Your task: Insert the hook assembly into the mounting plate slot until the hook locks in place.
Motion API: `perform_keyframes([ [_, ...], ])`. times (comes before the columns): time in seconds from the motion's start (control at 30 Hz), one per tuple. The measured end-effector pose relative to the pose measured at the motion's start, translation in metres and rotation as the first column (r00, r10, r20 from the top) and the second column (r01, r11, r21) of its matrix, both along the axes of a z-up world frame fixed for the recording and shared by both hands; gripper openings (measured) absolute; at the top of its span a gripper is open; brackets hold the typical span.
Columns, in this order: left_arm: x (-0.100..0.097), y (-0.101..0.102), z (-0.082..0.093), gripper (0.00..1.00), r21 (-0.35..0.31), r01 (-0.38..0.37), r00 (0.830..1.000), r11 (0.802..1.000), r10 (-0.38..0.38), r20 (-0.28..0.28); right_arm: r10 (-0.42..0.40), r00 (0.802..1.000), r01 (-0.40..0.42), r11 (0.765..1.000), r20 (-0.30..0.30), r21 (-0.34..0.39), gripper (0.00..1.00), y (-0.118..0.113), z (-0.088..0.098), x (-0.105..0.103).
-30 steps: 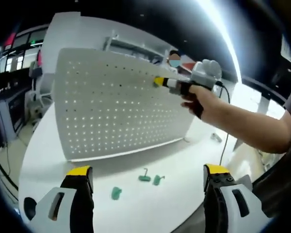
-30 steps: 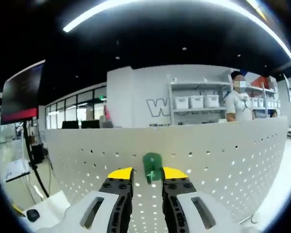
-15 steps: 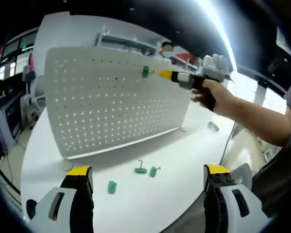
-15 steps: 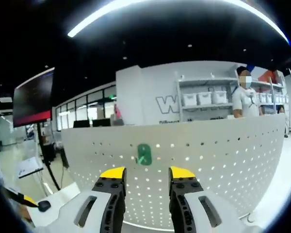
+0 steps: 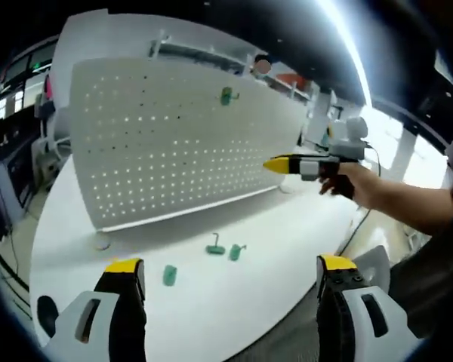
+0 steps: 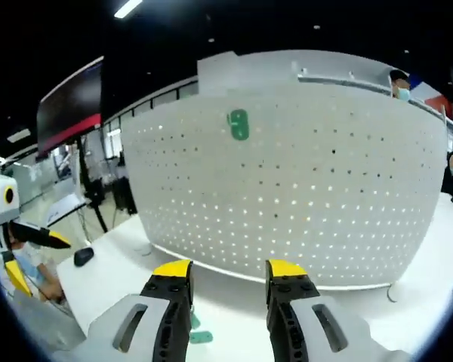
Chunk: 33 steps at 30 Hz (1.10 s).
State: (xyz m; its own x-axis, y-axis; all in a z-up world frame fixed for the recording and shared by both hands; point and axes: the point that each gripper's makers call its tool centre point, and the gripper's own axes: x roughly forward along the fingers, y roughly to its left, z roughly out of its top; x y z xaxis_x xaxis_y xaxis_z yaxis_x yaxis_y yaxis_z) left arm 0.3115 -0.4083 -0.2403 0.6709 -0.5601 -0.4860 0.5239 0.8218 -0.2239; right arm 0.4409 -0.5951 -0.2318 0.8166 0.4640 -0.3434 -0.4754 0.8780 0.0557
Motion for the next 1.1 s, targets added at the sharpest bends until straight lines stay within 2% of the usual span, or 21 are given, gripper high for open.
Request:
perform_keyframes([
  [0.3,-0.011,0.003,-0.013,0.95,0.014,0.002,0.999,1.0,-0.001,-0.039,0.083,0.992,-0.086,0.996,-0.099,-0.029,0.37,0.016,-0.047,-0.056],
  [0.37,-0.013,0.004,-0.016,0.95,0.019,0.001,0.999,1.0,0.0,-0.047,0.106,0.99,-0.111,0.993,-0.096,-0.049,0.36,0.02,-0.053,-0.067],
  [0.57,-0.019,0.001,-0.023,0.95,0.009,0.01,0.997,1.0,-0.009,-0.08,0.159,0.973,-0.169,0.985,-0.166,-0.046,0.36,0.035,-0.076,-0.097],
  [0.73,-0.022,-0.001,-0.029,0.95,0.0,0.018,0.995,1.0,-0.018,-0.097,0.249,0.943,-0.272,0.959,-0.22,-0.079,0.36,0.048,-0.093,-0.122],
  [0.9,-0.03,-0.001,-0.043,0.95,0.022,0.028,0.99,0.999,-0.025,-0.142,0.284,0.925,-0.317,0.943,-0.254,-0.099,0.35,0.051,-0.102,-0.133],
  [1.1,-0.039,0.001,-0.058,0.95,0.044,0.041,0.98,0.998,-0.032,-0.194,0.344,0.901,-0.396,0.901,-0.265,-0.176,0.33,0.051,-0.113,-0.137],
])
